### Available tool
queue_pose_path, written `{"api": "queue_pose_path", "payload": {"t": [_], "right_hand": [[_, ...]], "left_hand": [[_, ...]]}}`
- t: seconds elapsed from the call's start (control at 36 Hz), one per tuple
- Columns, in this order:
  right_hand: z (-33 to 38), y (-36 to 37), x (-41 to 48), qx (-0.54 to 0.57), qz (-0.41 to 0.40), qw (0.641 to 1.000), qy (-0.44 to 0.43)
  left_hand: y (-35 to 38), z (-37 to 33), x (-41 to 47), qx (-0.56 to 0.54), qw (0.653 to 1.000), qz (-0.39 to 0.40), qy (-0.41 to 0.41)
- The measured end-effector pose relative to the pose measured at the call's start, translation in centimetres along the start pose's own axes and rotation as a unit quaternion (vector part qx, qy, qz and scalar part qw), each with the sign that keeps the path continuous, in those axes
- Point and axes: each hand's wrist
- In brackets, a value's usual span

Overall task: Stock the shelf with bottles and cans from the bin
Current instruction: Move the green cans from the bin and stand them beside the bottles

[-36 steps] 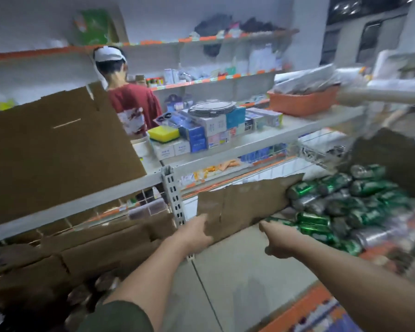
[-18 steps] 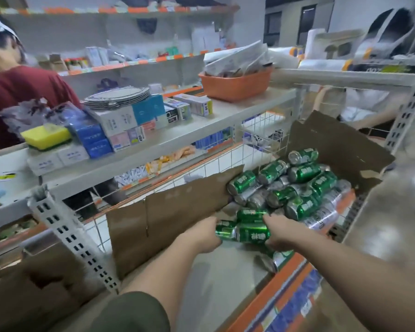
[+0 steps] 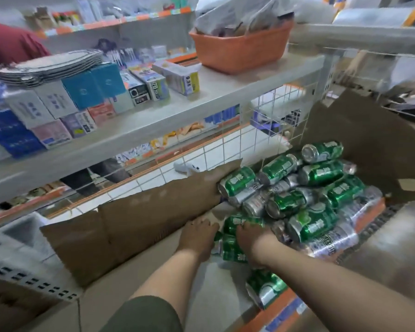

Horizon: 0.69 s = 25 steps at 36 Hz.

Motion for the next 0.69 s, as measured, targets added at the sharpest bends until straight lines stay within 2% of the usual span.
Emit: {"api": "queue_pose_path", "payload": {"t": [0.08,0.17,0.25,0.36,0.47,0.58,0.69], "right_hand": [[-0.1,-0.2,-0.1,0.034,0.000,0.999,0.000],[-0.1,-2.2,-0.3,0.069,-0.016,0.997,-0.025],[1.1,-4.8,-0.8,0.065,-0.037,0.996,-0.047],[4.1,-8.3,-2.2,0.101,-0.066,0.992,-0.046],[9.1,-11.7,-3.8,0.172,-0.081,0.977,-0.095],[16.6,-14.4,-6.6,0.195,-0.117,0.962,-0.154],[25.8,-16.0,-9.7,0.178,-0.124,0.951,-0.220]], "left_hand": [[-0.1,0.8,-0.6,-0.013,1.000,-0.006,-0.016],[-0.9,2.6,-2.1,-0.098,0.992,-0.005,-0.085],[-1.9,4.8,-4.7,-0.190,0.969,-0.028,-0.157],[-3.7,7.7,-9.3,-0.281,0.928,-0.053,-0.238],[-5.2,10.4,-16.3,-0.344,0.883,-0.083,-0.307],[-5.1,13.3,-25.1,-0.402,0.839,-0.148,-0.336],[-4.9,16.4,-35.5,-0.422,0.783,-0.217,-0.403]]}}
Point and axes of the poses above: each hand's wrist, its own x-axis towards the middle knuckle, its own y-axis out of the palm, z = x × y, and after that the axes turned 11 degrees about -z, right-handed
